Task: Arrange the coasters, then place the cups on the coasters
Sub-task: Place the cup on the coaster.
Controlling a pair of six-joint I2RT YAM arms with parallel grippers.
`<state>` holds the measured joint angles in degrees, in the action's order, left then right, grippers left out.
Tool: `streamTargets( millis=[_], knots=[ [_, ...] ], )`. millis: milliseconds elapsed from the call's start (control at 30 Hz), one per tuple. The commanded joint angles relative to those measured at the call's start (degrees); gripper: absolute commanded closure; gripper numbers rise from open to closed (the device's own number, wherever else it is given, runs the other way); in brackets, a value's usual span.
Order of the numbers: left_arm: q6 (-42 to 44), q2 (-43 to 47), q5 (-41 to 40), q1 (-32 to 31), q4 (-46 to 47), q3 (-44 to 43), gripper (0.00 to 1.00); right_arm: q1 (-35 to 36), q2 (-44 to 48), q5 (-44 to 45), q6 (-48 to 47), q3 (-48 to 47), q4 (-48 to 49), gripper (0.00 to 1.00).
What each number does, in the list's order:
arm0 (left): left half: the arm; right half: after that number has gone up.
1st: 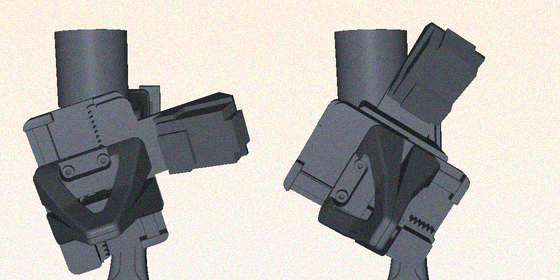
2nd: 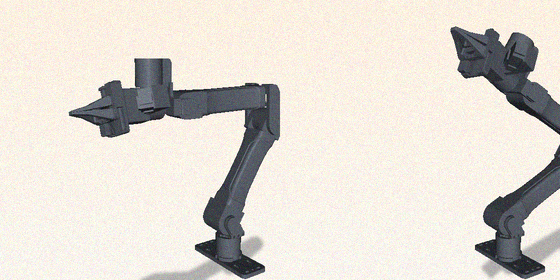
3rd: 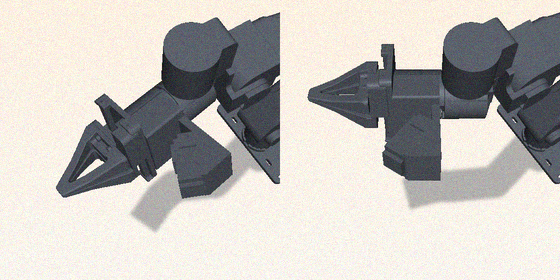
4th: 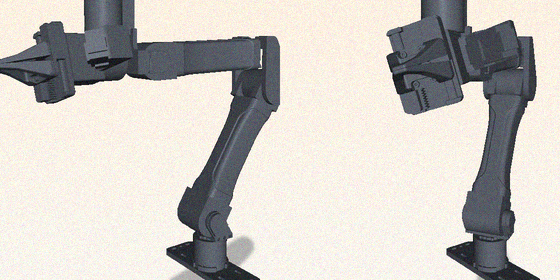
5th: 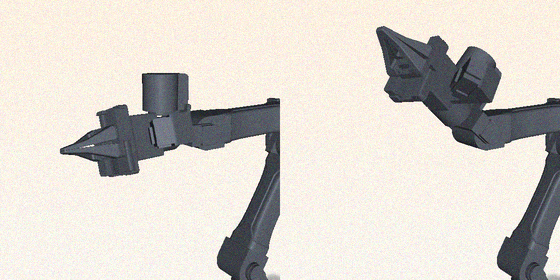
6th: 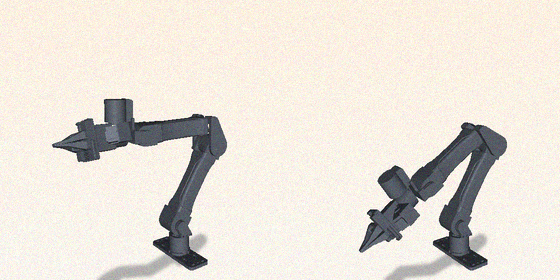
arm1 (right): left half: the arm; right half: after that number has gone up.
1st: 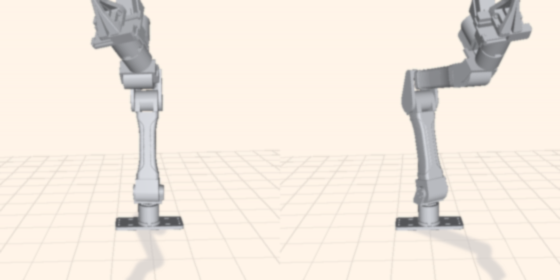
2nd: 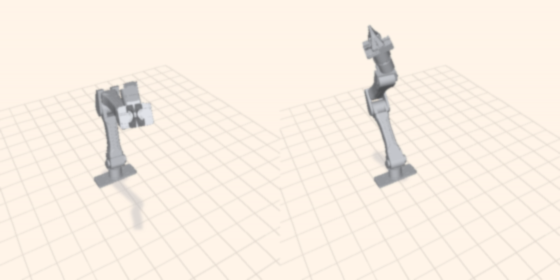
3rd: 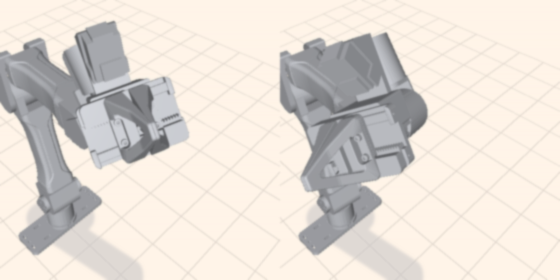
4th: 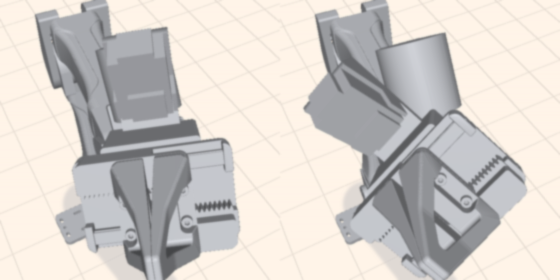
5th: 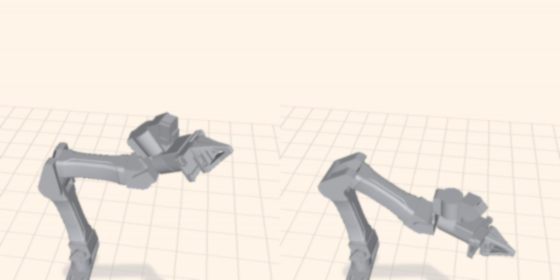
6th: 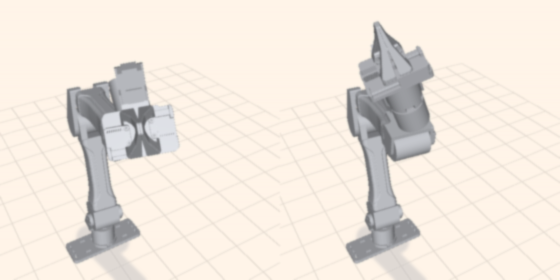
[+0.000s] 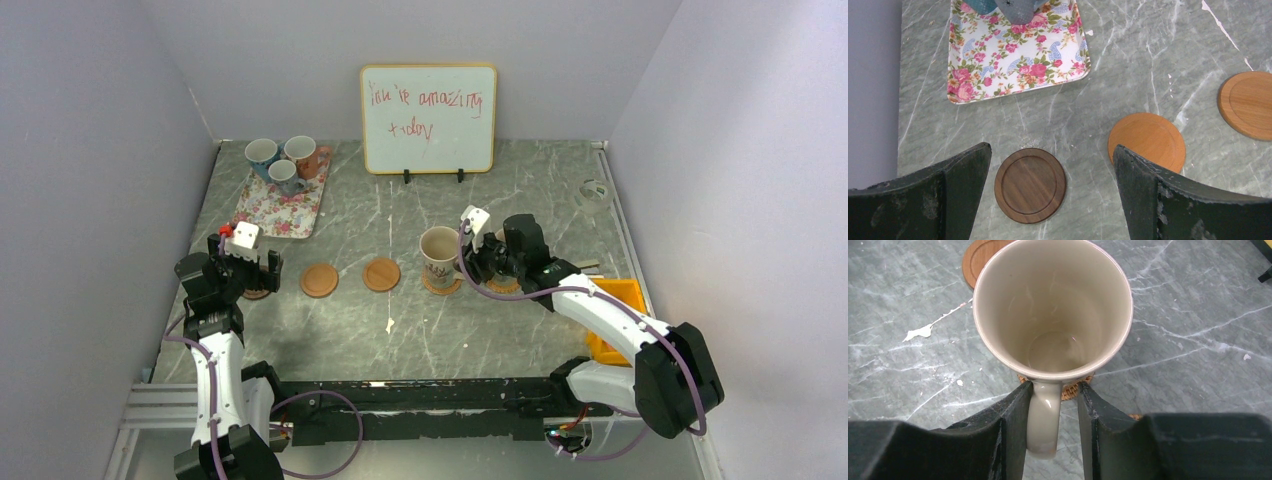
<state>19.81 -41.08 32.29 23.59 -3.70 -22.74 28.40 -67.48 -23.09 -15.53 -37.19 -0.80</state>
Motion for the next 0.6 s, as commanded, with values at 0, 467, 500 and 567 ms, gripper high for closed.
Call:
streamTargets(
  millis=[0, 467, 500, 567],
  knots=[
    [0.09, 0.06, 1.52, 0.38, 1.68, -0.29, 0.04, -0.52, 1.94, -1.47, -1.25, -2.10, 2.55, 0.59],
    [0.14, 0.36, 1.71, 0.32, 1.60, -0.20, 0.04, -1.37, 3.40, -1.72, -2.53, -1.75, 1.06, 0.57],
    [0.18, 0.46, 1.72, 0.37, 1.60, -0.20, 0.04, -1.46, 3.48, -1.75, -2.65, -1.75, 1.06, 0.57],
    [0.22, 0.40, 1.81, 0.36, 1.55, -0.21, 0.04, -1.54, 3.58, -1.50, -3.06, -1.66, 1.06, 0.57]
  ],
)
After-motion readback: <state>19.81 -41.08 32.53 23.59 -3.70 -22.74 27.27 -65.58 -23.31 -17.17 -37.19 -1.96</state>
